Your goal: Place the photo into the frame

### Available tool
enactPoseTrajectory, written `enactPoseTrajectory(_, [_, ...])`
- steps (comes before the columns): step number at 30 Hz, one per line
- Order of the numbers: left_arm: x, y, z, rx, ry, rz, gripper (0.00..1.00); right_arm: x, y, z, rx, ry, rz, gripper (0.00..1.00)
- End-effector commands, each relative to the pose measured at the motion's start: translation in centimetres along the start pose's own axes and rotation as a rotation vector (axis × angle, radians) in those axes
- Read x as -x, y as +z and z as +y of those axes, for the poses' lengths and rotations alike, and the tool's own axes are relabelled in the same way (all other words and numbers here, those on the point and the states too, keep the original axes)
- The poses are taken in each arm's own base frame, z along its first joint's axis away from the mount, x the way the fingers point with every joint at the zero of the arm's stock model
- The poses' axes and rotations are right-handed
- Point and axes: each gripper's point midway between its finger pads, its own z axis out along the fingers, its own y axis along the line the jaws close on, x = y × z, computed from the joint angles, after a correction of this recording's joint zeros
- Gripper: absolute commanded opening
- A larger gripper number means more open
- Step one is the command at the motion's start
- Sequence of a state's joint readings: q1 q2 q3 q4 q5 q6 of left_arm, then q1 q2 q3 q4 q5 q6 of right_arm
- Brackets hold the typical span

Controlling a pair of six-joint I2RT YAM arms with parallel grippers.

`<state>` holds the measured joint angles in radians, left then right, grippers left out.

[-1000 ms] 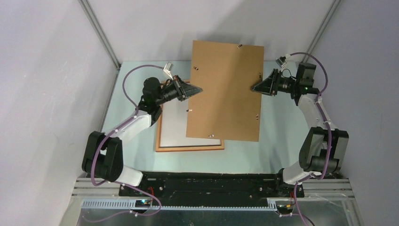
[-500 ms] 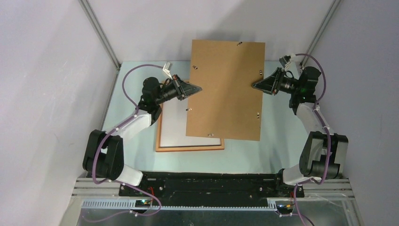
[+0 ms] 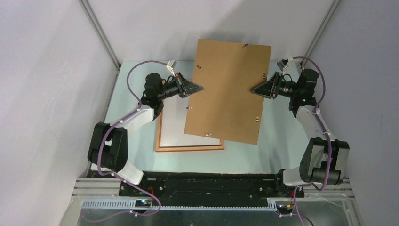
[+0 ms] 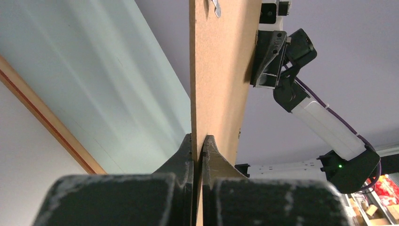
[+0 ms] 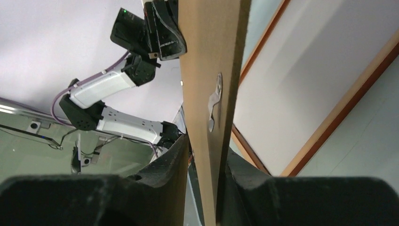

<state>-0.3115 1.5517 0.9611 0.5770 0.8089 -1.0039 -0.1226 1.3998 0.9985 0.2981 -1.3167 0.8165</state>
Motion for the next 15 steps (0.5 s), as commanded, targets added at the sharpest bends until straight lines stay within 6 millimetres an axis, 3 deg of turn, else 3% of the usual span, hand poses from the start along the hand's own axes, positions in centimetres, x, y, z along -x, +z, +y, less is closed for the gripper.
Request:
enactPoseTrajectory(1, [-0.2, 1.1, 6.3, 0.217, 0.047, -0.035, 0.00, -3.9, 0.5, 6.4, 0.190, -0.167, 0.193, 0.24])
enactPoseTrajectory(6, [-0.4, 0.9, 6.3, 0.221, 0.049, -0.036, 0.00, -3.6, 0.4, 6.3, 0.183, -0.170, 0.184, 0.16])
enactPoseTrajectory(15, [-0.6, -0.2, 6.7, 0.260, 0.042, -0.068, 0.00, -2.7, -0.4, 6.2, 0.163, -0.174, 0.154, 0.13])
